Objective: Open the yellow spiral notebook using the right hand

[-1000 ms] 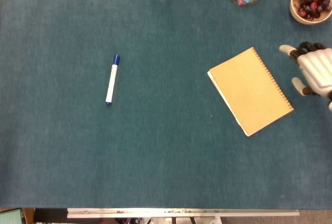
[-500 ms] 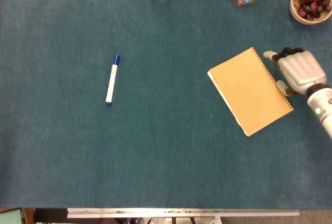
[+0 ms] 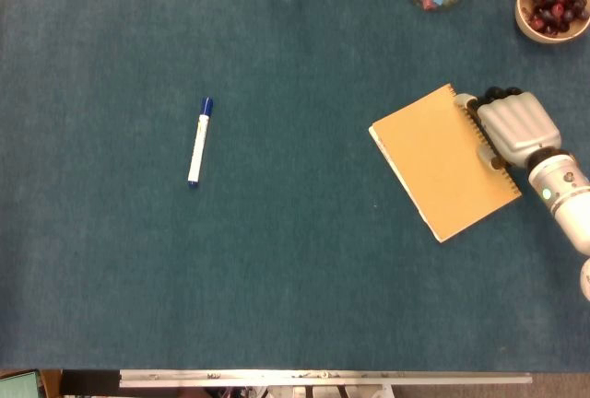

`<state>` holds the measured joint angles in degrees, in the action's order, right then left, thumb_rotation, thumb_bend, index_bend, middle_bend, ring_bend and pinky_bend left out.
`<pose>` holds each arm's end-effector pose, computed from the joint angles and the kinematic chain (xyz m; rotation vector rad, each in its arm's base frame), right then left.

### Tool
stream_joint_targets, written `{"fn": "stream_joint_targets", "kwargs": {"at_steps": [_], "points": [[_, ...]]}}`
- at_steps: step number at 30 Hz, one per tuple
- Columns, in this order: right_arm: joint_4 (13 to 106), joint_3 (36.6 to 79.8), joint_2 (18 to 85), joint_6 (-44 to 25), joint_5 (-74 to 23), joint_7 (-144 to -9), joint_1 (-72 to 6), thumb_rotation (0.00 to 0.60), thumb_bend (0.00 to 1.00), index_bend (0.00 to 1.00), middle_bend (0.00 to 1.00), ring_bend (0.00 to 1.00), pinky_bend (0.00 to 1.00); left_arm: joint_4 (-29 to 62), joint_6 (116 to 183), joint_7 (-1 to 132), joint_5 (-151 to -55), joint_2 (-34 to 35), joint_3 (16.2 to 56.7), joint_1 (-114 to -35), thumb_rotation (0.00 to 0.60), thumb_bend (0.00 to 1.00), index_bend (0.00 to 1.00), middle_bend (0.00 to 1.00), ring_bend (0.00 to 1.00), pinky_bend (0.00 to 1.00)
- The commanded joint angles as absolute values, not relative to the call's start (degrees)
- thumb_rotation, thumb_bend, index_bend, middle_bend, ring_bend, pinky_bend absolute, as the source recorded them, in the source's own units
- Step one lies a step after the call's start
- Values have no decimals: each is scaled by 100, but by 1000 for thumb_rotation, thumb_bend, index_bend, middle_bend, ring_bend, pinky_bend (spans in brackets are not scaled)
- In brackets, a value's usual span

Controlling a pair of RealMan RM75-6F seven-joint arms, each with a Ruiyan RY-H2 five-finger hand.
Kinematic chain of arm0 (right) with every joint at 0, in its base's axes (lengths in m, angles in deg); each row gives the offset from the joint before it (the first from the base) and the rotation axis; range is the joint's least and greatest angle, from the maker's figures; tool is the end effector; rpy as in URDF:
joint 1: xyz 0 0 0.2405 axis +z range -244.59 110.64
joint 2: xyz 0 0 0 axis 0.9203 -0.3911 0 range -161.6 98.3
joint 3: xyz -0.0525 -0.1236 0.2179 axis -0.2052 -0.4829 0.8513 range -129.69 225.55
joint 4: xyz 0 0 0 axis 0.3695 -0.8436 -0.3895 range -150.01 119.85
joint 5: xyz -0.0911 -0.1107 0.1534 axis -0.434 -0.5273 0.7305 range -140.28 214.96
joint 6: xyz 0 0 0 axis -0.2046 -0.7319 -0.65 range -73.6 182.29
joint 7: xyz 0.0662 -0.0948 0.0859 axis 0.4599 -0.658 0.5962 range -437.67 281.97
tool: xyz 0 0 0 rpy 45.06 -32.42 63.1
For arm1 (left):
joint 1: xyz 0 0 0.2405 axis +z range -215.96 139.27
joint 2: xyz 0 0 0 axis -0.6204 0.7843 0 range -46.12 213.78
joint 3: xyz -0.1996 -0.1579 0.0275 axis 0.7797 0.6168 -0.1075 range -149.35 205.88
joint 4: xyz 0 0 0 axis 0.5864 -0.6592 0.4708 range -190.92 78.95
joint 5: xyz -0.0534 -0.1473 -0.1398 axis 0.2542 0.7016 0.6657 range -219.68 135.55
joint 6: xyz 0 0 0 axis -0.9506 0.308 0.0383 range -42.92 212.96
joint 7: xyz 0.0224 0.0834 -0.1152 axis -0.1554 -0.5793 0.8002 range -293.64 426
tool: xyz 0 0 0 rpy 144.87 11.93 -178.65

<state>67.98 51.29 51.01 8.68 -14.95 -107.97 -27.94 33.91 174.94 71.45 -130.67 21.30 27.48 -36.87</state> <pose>-0.2413 -0.3231 -0.0071 1.9284 -0.9922 0.4425 -0.3320 0.1326 0.1721 -1.3393 -0.9517 -0.8756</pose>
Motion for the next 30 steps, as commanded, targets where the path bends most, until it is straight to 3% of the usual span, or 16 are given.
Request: {"fn": "stream_joint_targets", "kwargs": {"at_steps": [1,22,30], "points": [[6769,5129,5155,881,-1501,-10755,-2761,600,369,164,325,169,216,3390,17496,7148,-13068,2129,2751,-3686,600,485,79,106,21,58],[6546,5380,6151,1077,-1668,-10652,-2086,599,369,164,325,169,216,3354,17625,7209,-12989,2233,2779,-3568,600,486,78,106,21,58],[7205,5330,5843,793,-2045,-10557,-2115,599,369,164,325,169,216,3394,17689,7198,-13013,2296,2776,-3524,600,486,79,106,21,58]]}}
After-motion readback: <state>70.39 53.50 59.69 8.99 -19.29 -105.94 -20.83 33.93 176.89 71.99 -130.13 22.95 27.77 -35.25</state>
